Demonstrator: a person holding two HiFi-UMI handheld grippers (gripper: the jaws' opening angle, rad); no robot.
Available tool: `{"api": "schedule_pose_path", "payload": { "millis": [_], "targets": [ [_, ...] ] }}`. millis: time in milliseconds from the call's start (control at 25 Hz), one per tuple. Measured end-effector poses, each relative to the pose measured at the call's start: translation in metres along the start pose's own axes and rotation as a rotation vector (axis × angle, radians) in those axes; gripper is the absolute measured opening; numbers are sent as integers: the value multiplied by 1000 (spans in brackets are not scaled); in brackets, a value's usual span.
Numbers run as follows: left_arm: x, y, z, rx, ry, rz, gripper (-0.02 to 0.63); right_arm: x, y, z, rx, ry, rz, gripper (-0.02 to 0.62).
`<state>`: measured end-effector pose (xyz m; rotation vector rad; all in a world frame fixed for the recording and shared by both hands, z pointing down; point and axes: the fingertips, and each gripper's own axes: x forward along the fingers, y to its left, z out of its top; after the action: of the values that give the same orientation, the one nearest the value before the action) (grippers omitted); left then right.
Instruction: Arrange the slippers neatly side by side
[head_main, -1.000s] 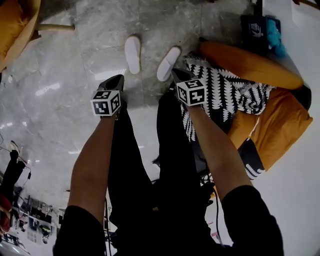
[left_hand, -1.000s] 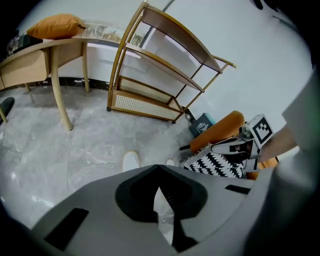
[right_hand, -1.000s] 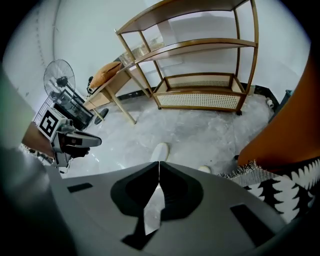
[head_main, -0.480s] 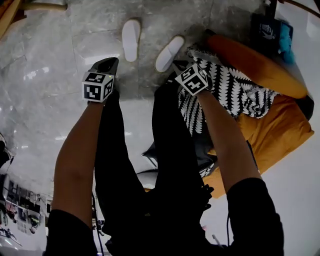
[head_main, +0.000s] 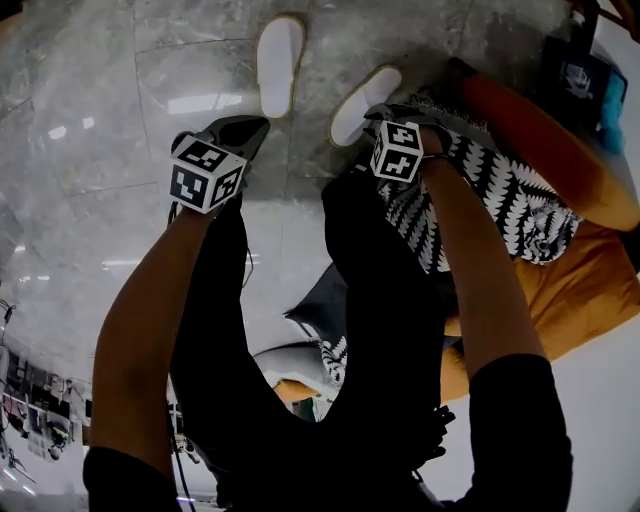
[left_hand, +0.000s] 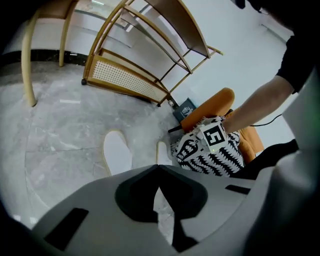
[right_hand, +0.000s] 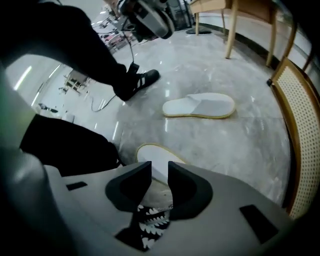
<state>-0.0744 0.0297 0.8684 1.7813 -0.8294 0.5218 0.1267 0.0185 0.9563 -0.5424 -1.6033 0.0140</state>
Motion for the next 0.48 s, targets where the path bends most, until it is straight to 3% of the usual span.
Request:
{"api": "schedule_pose_path", "payload": {
  "millis": [240,480],
  "targets": [
    [15,29,-43,-42,28,-16,15,48,2,-29,-402,141,62,114],
    [22,44,-64,-57,42,-50,15,74,-2,-44,-533,185,106,112]
  ]
}}
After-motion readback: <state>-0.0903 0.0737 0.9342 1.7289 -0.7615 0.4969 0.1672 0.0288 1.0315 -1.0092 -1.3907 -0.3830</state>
